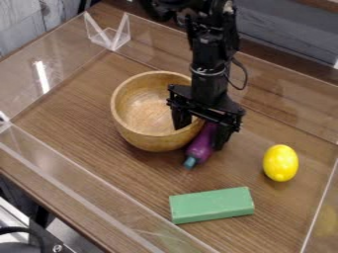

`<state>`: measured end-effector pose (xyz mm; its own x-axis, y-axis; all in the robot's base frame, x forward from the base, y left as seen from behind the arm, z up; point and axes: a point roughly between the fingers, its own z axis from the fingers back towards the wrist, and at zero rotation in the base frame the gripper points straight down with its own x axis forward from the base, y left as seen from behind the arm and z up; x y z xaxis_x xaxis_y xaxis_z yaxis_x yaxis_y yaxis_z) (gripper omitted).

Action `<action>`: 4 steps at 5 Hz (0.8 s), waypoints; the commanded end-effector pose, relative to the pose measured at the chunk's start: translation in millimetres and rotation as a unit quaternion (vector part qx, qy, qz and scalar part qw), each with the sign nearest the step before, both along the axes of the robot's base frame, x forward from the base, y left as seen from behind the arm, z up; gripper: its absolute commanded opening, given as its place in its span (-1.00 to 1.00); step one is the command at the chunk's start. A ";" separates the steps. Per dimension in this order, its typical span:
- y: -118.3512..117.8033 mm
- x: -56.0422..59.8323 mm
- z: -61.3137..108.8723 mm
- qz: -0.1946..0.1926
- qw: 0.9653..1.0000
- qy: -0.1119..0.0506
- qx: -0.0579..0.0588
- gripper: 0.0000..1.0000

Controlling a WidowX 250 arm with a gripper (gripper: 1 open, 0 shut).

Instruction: Put the purple eggplant in the brown bowl

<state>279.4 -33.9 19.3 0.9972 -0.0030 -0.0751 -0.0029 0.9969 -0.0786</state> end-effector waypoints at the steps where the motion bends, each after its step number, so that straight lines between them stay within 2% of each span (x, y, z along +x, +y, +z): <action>1: -9.5 -9.7 -16.6 -0.010 0.999 0.032 -0.001 1.00; 4: -12.1 -10.5 -16.1 -0.006 0.999 0.040 0.003 1.00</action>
